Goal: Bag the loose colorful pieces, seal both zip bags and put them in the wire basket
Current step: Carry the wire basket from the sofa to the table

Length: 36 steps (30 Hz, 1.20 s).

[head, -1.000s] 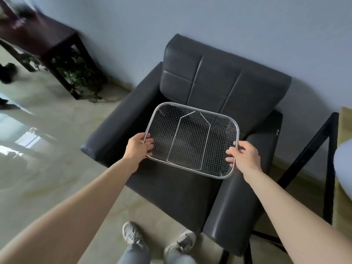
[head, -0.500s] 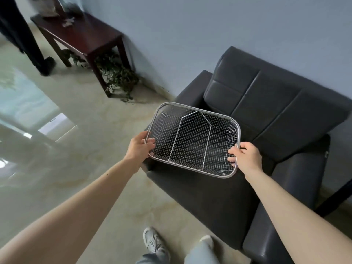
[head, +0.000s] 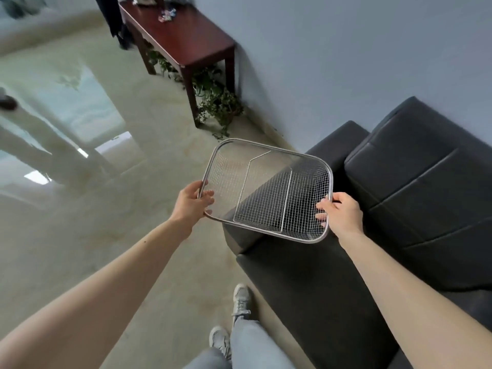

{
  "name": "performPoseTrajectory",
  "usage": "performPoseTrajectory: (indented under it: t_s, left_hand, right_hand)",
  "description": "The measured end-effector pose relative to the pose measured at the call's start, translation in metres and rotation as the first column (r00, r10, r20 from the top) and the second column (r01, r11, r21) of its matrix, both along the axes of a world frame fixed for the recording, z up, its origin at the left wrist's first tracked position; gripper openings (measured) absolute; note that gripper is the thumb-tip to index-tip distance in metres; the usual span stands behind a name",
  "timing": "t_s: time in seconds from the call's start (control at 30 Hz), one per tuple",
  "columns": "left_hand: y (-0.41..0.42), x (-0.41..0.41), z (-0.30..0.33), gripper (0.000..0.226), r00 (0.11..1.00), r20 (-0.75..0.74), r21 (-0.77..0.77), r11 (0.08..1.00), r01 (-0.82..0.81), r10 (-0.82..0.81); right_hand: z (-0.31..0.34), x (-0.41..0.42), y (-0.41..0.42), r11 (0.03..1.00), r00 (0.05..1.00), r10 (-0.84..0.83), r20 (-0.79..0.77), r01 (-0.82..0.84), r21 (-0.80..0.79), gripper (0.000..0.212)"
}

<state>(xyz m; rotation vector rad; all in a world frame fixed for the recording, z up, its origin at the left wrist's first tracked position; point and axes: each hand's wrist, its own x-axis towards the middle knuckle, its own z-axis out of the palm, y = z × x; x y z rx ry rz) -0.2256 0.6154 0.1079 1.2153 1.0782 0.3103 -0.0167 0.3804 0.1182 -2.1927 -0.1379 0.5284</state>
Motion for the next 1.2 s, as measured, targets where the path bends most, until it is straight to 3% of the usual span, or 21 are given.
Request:
performPoseTrajectory:
  t_s: [0.43,0.77,1.2]
  left_hand:
    - [0.135,-0.008,-0.004,0.031,0.993,-0.028,0.003,0.994,-0.111,0.111]
    - [0.268,-0.018,0.001,0.037,1.000,-0.017,0.007,1.000,-0.018,0.019]
    - [0.425,0.022,0.004,0.036,0.999,-0.010,0.027,0.999,-0.030,0.030]
  right_hand:
    - [-0.003,0.022,0.167,0.985,0.986,0.165,-0.013,-0.165,-0.052,0.006]
    - [-0.011,0.009,0.289,0.989,0.990,0.137,-0.010,-0.138,-0.046,0.018]
    - [-0.012,0.046,0.445,0.991,0.991,0.131,0.007,-0.131,-0.024,0.012]
